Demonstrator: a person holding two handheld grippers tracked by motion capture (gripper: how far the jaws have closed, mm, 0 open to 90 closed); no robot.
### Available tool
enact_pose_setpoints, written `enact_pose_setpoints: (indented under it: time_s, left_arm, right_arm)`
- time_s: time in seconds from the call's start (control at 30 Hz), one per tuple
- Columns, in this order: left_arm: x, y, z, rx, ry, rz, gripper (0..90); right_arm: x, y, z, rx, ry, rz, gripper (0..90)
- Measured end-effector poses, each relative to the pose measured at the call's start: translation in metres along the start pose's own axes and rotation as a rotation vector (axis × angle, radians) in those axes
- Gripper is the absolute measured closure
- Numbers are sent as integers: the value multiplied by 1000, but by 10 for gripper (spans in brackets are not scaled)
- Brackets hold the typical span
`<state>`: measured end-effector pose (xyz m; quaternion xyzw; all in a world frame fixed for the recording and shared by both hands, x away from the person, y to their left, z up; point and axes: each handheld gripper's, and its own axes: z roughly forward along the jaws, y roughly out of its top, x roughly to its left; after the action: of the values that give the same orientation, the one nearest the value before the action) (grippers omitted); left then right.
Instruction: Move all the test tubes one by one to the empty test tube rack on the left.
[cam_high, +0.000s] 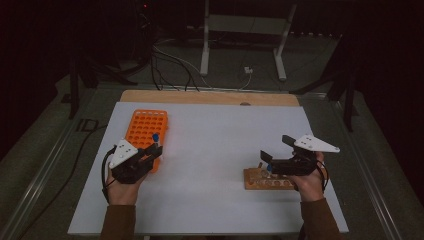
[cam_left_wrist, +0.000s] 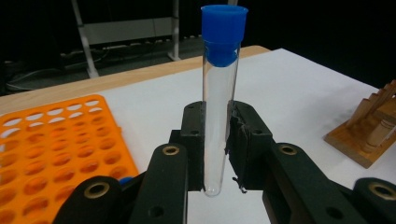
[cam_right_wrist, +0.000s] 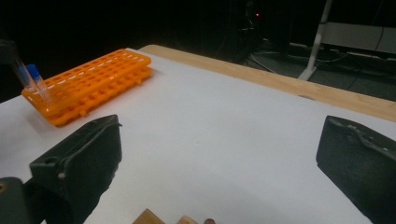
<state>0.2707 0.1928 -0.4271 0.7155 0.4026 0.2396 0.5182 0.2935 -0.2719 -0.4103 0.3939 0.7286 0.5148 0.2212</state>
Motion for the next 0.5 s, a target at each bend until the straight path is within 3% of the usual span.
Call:
enact_pose_setpoints:
  time_s: [0.23, 0.5]
  left_arm:
    - [10, -1, -13, -29, 17, -10, 767]
    - [23, -2, -25, -40, 26, -40, 767]
  right_arm:
    - [-6, -4, -8, -43, 1, 1, 6]
    - [-14, -10, -14, -50, -12, 15, 6]
